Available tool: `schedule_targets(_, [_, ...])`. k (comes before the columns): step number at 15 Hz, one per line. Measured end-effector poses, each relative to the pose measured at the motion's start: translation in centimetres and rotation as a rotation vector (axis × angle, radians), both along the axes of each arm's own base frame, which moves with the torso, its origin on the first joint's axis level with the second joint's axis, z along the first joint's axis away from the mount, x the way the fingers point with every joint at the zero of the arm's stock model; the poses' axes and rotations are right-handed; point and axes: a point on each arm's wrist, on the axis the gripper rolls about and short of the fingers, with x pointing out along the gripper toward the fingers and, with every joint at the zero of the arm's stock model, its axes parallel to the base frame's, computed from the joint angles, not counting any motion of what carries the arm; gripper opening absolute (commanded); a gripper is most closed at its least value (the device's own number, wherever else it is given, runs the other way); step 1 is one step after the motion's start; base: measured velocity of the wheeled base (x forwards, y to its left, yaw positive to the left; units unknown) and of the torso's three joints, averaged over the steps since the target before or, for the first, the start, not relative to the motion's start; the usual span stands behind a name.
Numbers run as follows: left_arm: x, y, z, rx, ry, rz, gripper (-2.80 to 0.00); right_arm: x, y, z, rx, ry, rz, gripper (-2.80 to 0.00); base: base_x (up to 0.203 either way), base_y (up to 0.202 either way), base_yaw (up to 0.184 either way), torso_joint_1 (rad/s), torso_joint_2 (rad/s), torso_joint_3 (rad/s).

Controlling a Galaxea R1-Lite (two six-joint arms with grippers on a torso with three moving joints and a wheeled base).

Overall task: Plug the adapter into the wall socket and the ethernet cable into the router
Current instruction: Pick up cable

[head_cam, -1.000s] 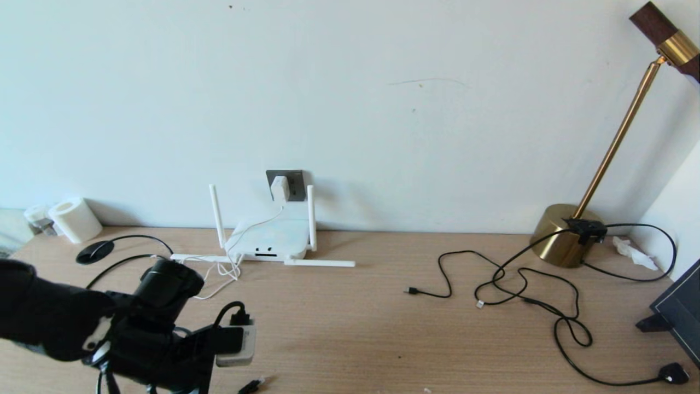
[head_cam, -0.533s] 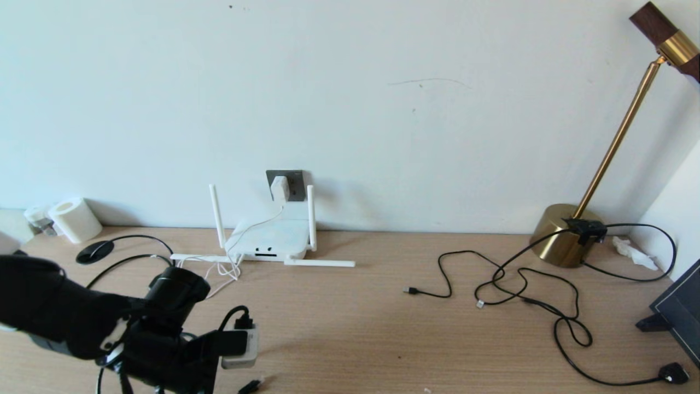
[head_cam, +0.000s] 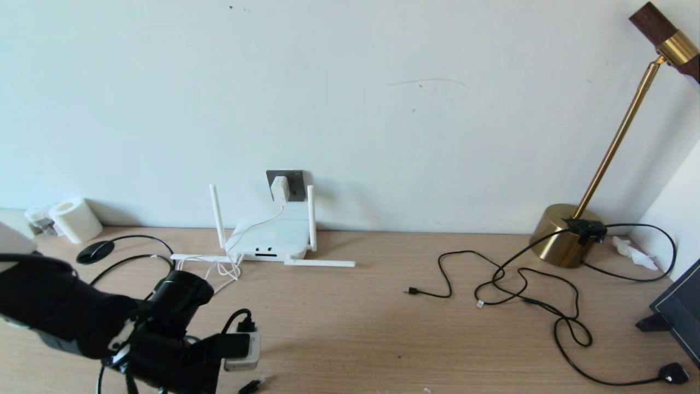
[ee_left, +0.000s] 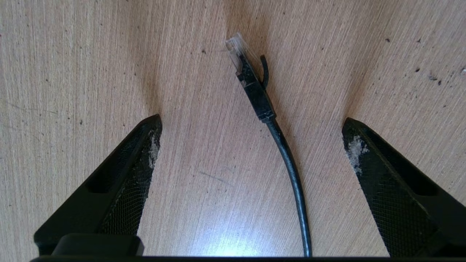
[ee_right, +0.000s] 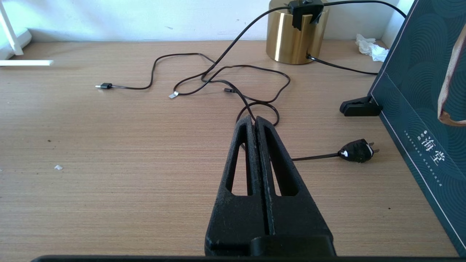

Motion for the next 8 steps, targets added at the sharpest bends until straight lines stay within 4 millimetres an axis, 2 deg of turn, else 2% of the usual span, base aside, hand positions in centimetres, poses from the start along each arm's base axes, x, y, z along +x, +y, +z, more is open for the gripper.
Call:
schedule_targets(1, [0.02, 0.0, -0.07, 0.0, 0.002, 0.0, 0.0, 0.0, 0.0, 0.0, 0.0, 0.0, 0.0, -2.8, 0.0, 0.0, 0.0, 0.0, 0.0, 0.0])
schedule_targets(2, [0.04, -0.01, -0.11, 0.0, 0.003, 0.0, -2.8, 0.0, 0.0, 0.0, 0.0, 0.0, 0.0, -2.8, 0.0, 0.0, 0.0, 0.0, 0.0, 0.0])
schedule_targets(8, [-0.12, 0.0, -0.3, 0.002, 0.015, -0.001, -2.8, 0.0, 0.0, 0.0, 0.0, 0.0, 0.0, -2.8, 0.0, 0.0, 0.0, 0.0, 0.0, 0.0])
